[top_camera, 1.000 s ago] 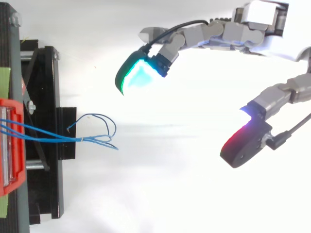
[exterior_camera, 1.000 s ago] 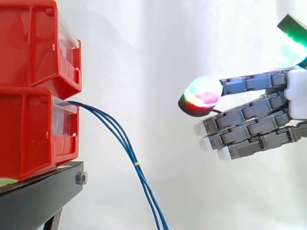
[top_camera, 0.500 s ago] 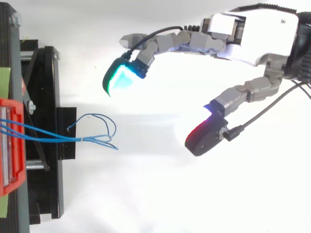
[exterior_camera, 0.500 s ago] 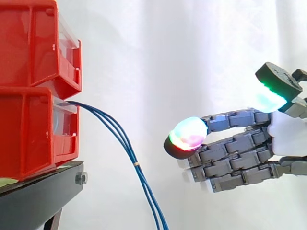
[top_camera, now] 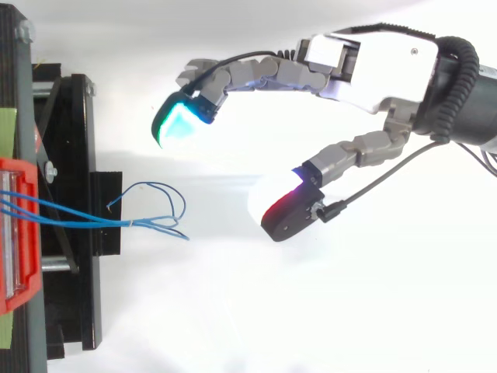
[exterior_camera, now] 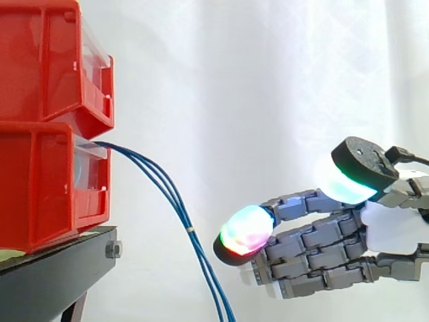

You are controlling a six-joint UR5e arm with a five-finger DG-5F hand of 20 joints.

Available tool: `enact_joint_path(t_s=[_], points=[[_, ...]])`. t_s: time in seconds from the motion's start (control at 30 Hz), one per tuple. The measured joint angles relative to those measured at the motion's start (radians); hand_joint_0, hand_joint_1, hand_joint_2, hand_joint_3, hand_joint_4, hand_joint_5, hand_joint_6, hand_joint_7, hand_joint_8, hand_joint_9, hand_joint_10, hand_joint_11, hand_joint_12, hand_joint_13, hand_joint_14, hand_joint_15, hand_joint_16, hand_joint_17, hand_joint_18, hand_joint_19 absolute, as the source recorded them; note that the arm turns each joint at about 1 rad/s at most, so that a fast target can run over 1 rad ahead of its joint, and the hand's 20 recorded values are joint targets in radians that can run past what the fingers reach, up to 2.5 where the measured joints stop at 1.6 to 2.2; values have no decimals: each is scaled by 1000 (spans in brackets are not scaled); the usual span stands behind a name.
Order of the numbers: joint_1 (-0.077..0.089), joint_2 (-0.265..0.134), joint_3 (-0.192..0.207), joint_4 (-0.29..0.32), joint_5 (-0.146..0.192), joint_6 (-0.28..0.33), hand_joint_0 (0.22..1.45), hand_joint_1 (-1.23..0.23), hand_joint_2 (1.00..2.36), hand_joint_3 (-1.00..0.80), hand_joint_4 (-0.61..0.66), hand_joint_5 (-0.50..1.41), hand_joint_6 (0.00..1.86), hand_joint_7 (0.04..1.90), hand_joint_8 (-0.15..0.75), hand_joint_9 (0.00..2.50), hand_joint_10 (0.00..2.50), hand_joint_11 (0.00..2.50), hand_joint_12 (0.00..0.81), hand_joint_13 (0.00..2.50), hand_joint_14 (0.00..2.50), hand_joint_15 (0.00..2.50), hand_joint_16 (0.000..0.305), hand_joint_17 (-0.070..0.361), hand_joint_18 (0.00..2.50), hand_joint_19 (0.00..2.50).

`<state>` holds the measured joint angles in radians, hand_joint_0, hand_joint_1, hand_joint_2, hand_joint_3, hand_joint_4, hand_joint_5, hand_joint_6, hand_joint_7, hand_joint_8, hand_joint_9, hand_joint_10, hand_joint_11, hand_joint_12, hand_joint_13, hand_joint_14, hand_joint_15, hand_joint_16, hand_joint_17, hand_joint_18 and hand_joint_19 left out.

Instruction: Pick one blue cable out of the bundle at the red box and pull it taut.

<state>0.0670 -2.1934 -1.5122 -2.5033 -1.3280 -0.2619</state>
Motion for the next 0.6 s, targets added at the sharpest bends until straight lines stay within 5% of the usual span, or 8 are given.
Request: enact_joint_path(t_s=[0.4, 0.6], points=[[19, -10, 10, 15, 68, -57, 484, -742, 1000, -500, 246, -152, 502, 777, 295, 270, 0, 0, 407, 180, 0, 46, 68, 153, 0, 31], [29, -66, 57, 12, 70, -56, 487, -727, 1000, -500, 251, -151, 502, 779, 297, 277, 1, 0, 406, 187, 0, 55, 67, 152, 0, 42]])
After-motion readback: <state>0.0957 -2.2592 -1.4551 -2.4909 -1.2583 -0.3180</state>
